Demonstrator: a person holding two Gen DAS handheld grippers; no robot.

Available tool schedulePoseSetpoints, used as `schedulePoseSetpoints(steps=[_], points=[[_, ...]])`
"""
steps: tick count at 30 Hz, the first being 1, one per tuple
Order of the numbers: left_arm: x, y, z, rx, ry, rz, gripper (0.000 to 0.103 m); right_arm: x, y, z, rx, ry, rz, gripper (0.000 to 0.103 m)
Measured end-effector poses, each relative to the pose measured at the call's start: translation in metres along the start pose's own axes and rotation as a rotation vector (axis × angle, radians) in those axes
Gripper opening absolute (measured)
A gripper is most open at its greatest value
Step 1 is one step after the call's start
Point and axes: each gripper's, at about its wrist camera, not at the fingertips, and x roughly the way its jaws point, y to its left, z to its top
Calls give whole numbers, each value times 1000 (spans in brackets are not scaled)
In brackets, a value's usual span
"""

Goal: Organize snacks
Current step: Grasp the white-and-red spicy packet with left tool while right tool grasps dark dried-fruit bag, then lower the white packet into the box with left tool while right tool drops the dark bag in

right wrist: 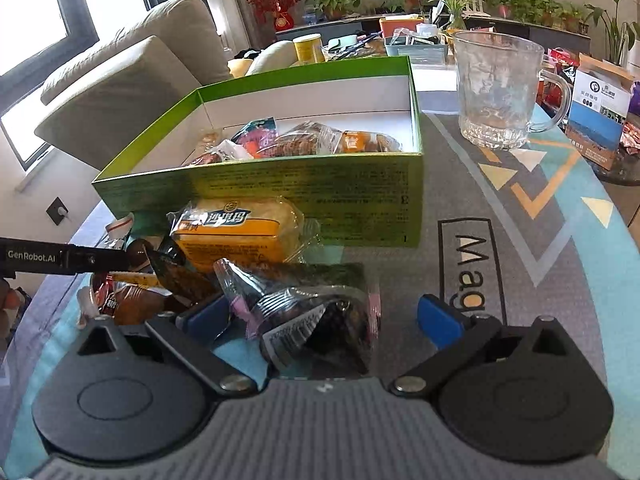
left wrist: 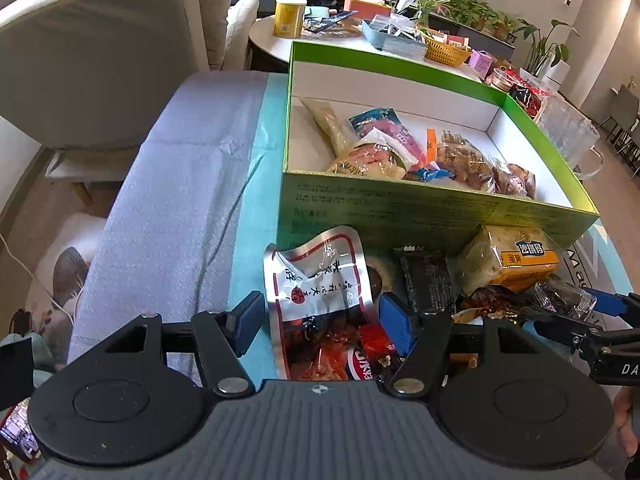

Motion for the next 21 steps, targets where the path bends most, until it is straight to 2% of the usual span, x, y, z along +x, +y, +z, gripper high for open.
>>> schedulePoseSetpoints(steps=[6,9,14,21], points=[[3,-7,-1,20,-11,17,61,2,3,-4,-16,-28,-24,66],[5,-8,-1,26,-31,13,55,5,7,-5,-40,-42,-45,66],[0,-10,-6,57,-58,-10,53,-1,14,-9,-79,-84,-39,65],[-23,-10,-8,79,-124,4,53,-17,9,-11,-17,-94,-15,65]])
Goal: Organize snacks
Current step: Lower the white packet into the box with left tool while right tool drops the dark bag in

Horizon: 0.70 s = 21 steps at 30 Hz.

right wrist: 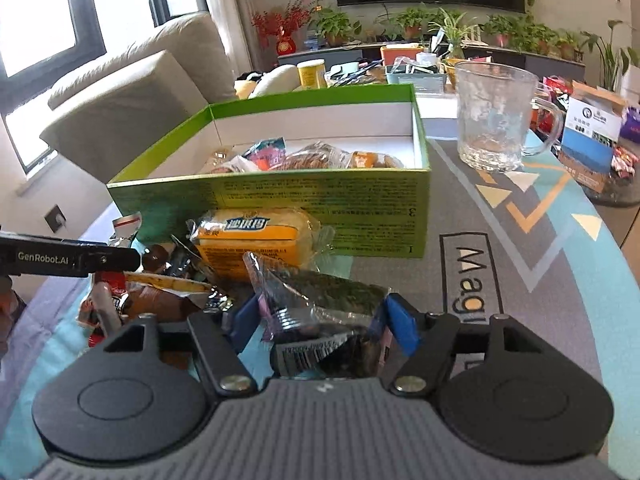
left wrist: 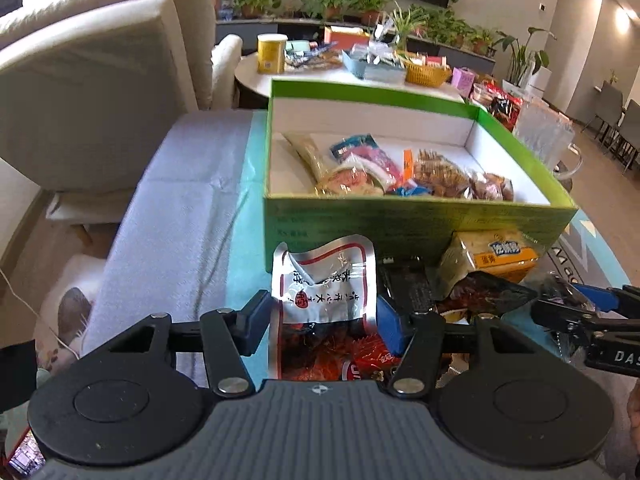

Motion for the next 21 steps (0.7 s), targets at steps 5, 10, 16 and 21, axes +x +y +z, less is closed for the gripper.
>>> schedulePoseSetpoints(steps=[5,10,16,21], points=[[-22,5,5,-11,-66,-4,53,-18,0,2,22,-46,-8,65],[-40,1,11,10,-122,-4,53,-30,4,8,25,-90,0,65],[-55,-5,17,32,-172,-21,53,-40,9,13,26,-128,13,65],[-62,-9,19,42,-193,-26,53,-48,11,17,28,-156,19,65]])
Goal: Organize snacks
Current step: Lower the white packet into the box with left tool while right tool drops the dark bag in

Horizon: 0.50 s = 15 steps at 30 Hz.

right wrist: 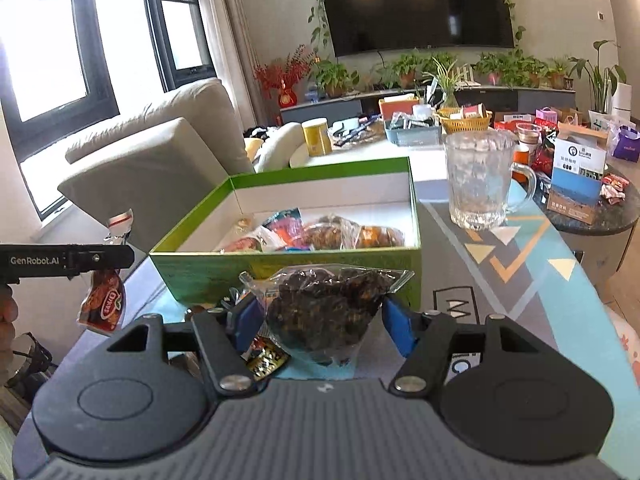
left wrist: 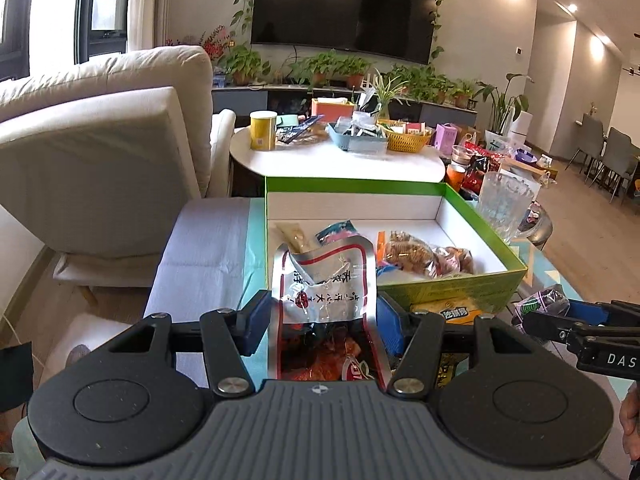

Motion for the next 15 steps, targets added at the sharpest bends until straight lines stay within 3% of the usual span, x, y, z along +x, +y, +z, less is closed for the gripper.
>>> schedulePoseSetpoints(steps=[15], points=[[-2,-2,2,1,-7,-6,53,-11,4,14,13,-57,18,65]])
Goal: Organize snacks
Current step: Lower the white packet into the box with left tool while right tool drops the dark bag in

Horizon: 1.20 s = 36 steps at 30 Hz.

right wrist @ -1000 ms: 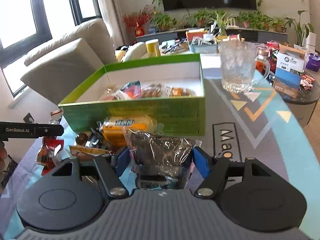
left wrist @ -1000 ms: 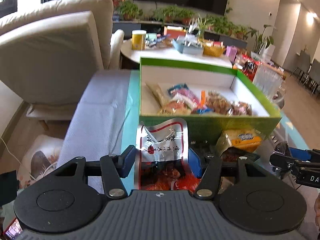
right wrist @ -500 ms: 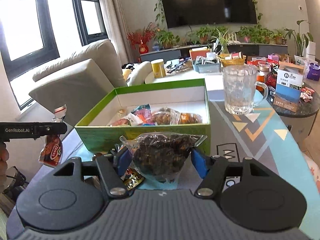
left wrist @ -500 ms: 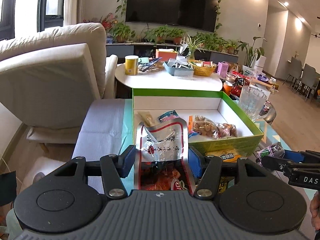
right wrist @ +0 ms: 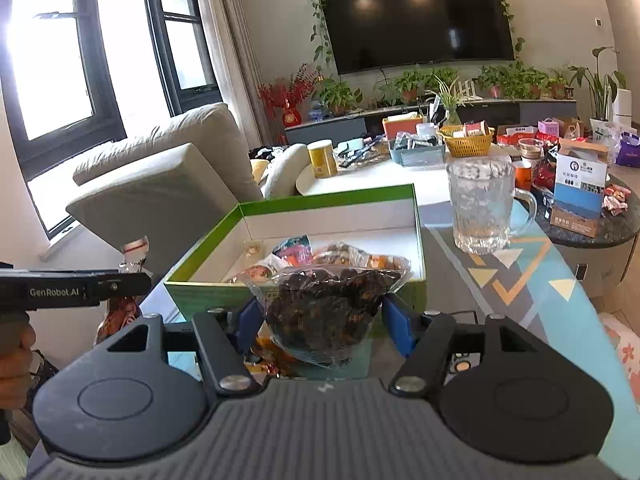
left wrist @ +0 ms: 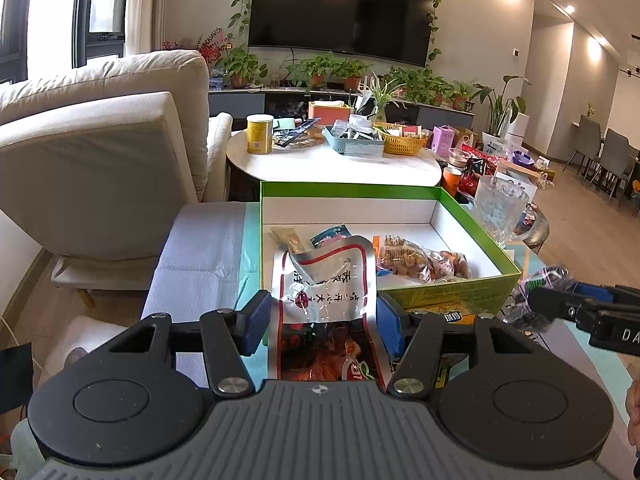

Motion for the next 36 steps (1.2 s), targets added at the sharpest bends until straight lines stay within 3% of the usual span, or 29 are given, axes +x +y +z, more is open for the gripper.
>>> schedulePoseSetpoints(steps=[8,20,36], points=[[2,-2,4,-19,-8,-11,53,0,7,12,-18,-32,15,65],[21,-25,49,28,-80,-41,53,7,13,39,-43,-84,11,65],[78,-30,82,40,-58,-9,54,53,-1,56,22,-71,-39,65]])
